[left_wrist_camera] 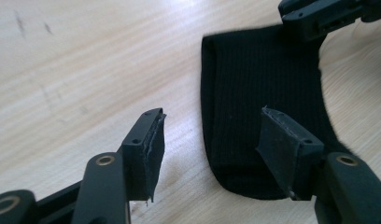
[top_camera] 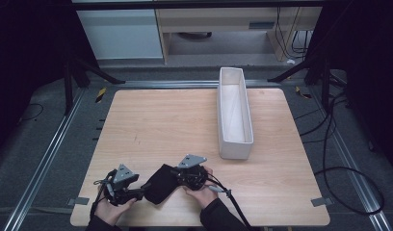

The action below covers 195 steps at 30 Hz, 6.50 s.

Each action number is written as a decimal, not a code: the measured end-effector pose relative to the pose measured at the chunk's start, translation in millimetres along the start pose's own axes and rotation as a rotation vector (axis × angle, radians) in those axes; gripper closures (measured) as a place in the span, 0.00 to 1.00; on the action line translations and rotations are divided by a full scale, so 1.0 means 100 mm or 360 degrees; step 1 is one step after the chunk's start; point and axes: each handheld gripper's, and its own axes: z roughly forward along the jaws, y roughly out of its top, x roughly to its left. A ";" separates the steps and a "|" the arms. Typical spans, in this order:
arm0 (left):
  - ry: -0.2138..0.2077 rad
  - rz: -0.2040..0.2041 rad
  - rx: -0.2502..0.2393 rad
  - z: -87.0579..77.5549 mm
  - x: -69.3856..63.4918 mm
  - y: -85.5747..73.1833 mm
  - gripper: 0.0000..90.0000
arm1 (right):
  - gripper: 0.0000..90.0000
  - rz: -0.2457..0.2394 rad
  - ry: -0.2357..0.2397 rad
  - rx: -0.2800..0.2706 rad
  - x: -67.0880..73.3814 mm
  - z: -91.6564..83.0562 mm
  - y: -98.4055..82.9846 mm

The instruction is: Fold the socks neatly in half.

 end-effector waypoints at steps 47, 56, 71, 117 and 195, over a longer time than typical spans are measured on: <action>0.0031 -0.0011 0.0068 0.32 0.01 -0.05 0.43 | 0.92 -0.0129 0.0345 -0.0044 0.14 -0.06 0.21; 0.0027 -0.0003 0.0067 0.33 0.03 -0.04 0.44 | 0.92 -0.0181 0.0468 0.0035 0.24 0.05 0.19; 0.0053 -0.0103 -0.0176 0.05 0.20 0.33 0.41 | 0.89 -0.0183 0.0426 0.0105 0.33 0.09 0.13; 0.0094 -0.0113 -0.0134 0.28 0.06 0.22 0.41 | 0.80 -0.0014 0.0238 0.0050 0.24 0.00 0.02; 0.0035 -0.0129 0.0029 0.16 0.02 -0.11 0.43 | 0.74 0.0544 0.0462 0.0230 0.17 0.35 0.19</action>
